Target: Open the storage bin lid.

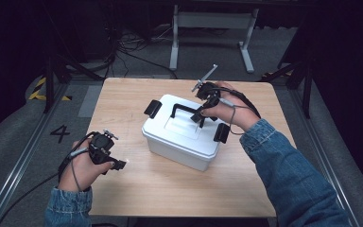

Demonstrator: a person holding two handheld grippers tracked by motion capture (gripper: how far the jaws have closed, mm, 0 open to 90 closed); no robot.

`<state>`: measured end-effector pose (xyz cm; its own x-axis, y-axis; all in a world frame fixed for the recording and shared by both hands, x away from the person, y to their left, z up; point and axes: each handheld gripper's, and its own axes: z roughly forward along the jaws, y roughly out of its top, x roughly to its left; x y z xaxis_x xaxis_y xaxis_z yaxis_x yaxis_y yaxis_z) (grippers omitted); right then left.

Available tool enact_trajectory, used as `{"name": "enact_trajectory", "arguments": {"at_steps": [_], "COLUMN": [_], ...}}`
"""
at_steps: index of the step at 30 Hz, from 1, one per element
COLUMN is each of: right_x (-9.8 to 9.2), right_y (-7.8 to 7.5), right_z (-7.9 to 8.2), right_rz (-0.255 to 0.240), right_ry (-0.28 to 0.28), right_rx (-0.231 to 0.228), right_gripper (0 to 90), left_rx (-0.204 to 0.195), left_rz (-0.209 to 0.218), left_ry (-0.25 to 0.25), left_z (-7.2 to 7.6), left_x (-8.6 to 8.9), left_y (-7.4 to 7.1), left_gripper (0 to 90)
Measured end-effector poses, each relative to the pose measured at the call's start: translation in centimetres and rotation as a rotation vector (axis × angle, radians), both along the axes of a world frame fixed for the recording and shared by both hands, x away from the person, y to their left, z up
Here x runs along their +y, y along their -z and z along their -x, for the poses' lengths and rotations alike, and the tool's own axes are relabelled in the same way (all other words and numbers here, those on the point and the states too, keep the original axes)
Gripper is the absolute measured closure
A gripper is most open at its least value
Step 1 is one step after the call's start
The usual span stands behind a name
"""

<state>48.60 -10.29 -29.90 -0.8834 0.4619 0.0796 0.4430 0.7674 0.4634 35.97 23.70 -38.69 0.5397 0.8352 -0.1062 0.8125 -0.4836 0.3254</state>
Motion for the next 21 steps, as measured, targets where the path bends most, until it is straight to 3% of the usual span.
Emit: {"name": "enact_trajectory", "arguments": {"at_steps": [6,12,18,21], "right_x": [0.34,0.52,0.77,0.66], "right_y": [-0.15,-0.30,-0.55,-0.85], "right_z": [-0.04,0.20,0.48,0.49], "right_rz": [0.028,0.028,0.041,0.018], "right_ry": [-0.028,-0.051,-0.067,-0.068], "right_rx": [0.018,0.037,0.022,0.018], "right_gripper": [81.8,84.3,84.9,85.0], "left_rx": [0.004,0.002,0.005,0.014], "left_rz": [0.005,0.002,-0.006,-0.001], "left_ry": [0.006,0.007,0.014,0.013], "left_z": [0.02,0.04,0.00,-0.02], "left_x": [0.04,-0.04,-0.05,-0.10], "left_y": [-0.08,-0.03,-0.01,0.11], "left_gripper": [27.2,27.1,26.9,26.8]}}
